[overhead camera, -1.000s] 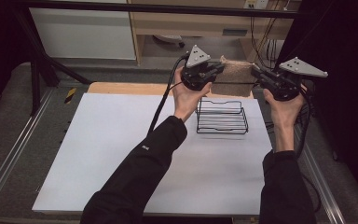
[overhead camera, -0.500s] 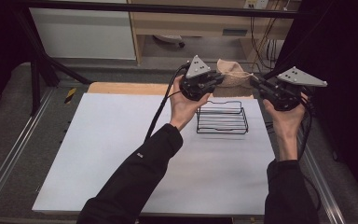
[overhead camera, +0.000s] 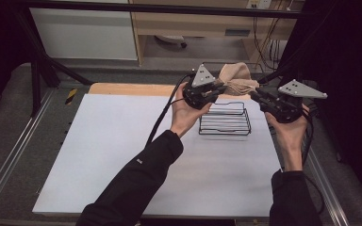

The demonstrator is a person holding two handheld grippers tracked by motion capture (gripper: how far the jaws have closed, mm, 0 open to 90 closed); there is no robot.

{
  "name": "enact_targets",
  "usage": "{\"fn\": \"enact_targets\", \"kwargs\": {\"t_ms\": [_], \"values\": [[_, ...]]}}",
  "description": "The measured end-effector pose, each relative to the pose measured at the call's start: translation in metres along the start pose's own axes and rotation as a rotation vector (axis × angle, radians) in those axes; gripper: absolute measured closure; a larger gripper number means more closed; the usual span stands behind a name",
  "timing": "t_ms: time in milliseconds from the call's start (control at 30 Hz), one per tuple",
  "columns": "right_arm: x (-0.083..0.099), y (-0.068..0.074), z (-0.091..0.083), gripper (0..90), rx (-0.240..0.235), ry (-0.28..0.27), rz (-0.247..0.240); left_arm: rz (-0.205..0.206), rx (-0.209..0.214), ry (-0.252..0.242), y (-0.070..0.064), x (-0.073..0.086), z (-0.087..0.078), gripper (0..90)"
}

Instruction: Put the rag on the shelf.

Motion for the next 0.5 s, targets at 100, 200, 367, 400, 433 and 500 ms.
{"fn": "enact_targets", "kwargs": {"t_ms": [100, 200, 367, 400, 433, 500], "values": [[0.000, 0.001, -0.001, 68.9, -0.002, -0.002, 0.002, 0.013, 0.001, 0.009, -0.001, 0.002, 0.000, 83.7], [0.000, 0.002, -0.001, 65.2, 0.006, -0.011, 0.003, 0.025, 0.003, 0.028, -0.001, 0.005, 0.000, 83.8], [0.000, 0.004, -0.003, 58.0, 0.006, -0.040, 0.030, 0.029, 0.006, 0.034, 0.000, 0.009, 0.000, 84.3], [-0.002, 0.005, -0.003, 55.6, 0.008, -0.049, 0.036, 0.030, 0.006, 0.041, 0.000, 0.010, 0.000, 84.3], [-0.005, 0.005, -0.005, 54.8, 0.005, -0.069, 0.054, 0.035, 0.005, 0.050, 0.000, 0.012, 0.001, 84.3], [-0.011, 0.005, -0.007, 54.5, 0.004, -0.097, 0.077, 0.042, 0.003, 0.057, -0.001, 0.014, 0.002, 84.3]]}}
Point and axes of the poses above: each handheld gripper's, and its own axes: z roughly forward along the jaws, x roughly out of its underside, y roughly to its left, the point moved 10 cm from there along z, roughly forward along the jaws, and after that the axes turned 8 degrees about x, right-handed, at the moved point
